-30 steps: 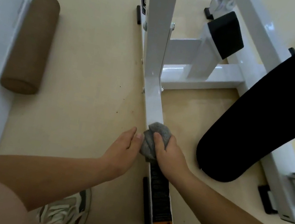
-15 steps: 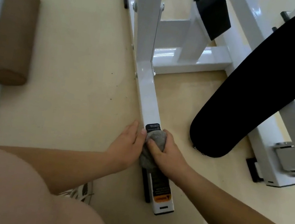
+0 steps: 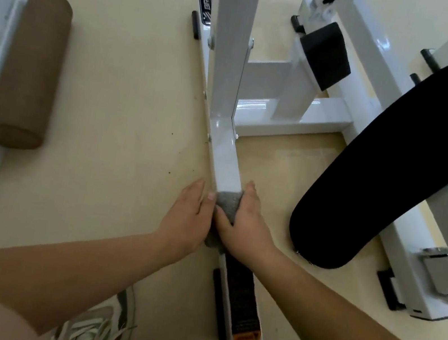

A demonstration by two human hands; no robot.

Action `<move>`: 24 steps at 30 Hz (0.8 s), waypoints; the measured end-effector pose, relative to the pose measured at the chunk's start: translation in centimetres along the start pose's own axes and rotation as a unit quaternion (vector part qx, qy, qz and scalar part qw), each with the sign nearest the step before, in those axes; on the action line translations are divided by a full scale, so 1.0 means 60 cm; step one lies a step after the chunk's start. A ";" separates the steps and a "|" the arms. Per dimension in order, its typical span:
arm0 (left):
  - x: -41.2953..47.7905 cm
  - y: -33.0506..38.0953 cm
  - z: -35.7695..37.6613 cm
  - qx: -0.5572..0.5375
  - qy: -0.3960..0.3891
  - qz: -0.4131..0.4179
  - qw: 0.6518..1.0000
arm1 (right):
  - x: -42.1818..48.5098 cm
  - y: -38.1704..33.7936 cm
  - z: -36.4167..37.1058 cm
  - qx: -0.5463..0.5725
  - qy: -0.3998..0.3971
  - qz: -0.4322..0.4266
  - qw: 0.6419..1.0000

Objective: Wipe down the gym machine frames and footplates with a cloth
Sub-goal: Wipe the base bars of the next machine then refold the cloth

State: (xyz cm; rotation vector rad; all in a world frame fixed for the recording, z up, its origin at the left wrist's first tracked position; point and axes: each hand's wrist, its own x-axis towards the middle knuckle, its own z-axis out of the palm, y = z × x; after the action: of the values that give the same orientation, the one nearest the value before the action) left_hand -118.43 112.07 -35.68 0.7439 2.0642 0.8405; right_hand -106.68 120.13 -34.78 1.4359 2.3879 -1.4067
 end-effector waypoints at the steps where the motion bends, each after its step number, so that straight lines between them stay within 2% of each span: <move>1: 0.005 0.004 -0.008 -0.011 0.024 -0.008 1.000 | 0.014 -0.009 0.003 -0.027 -0.002 -0.015 1.000; 3: 0.011 0.015 -0.017 -0.062 0.040 -0.034 0.997 | 0.019 -0.023 0.001 -0.108 -0.034 -0.039 0.993; 4: 0.013 0.020 -0.013 -0.095 0.025 -0.057 0.993 | 0.018 -0.026 -0.006 -0.097 -0.060 -0.038 0.993; 5: 0.008 0.032 -0.007 -0.130 -0.004 -0.075 0.989 | 0.012 -0.031 -0.019 -0.033 -0.092 -0.025 0.995; 6: 0.005 0.042 0.003 -0.160 -0.038 -0.094 0.982 | 0.008 -0.035 -0.036 0.086 -0.116 0.006 0.990; 8: 0.012 0.065 0.026 -0.184 -0.079 -0.134 0.971 | 0.009 -0.033 -0.070 0.275 -0.098 0.058 0.955; 9: 0.023 0.071 0.032 -0.178 -0.080 -0.151 0.969 | 0.012 -0.028 -0.083 0.323 -0.079 0.077 0.940; 11: 0.050 0.073 0.039 -0.131 -0.053 -0.173 0.975 | 0.014 -0.015 -0.100 0.336 -0.038 0.095 0.936; 13: 0.056 0.057 0.046 -0.069 -0.025 -0.141 0.987 | 0.011 0.002 -0.115 0.297 0.013 0.118 0.947; 15: 0.021 0.041 0.058 -0.040 -0.003 -0.083 0.996 | 0.008 0.026 -0.132 0.213 0.061 0.133 0.966; 18: -0.048 0.042 0.073 0.029 -0.009 0.011 0.999 | -0.001 0.050 -0.176 0.144 0.099 0.153 0.973; 20: -0.057 0.068 0.066 0.092 -0.025 0.153 0.984 | -0.006 0.055 -0.210 0.120 0.115 0.154 0.974; 21: -0.054 0.096 0.055 0.086 -0.044 0.207 0.974 | -0.008 0.054 -0.228 0.110 0.127 0.153 0.974; 24: -0.015 0.163 0.036 0.092 -0.132 0.230 0.960 | -0.018 0.055 -0.273 0.098 0.171 0.141 0.970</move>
State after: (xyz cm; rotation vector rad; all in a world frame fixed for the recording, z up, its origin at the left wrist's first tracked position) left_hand -114.02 118.08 -28.91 1.3971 1.7673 0.7487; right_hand -97.14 131.39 -26.83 2.1263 2.1371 -1.4535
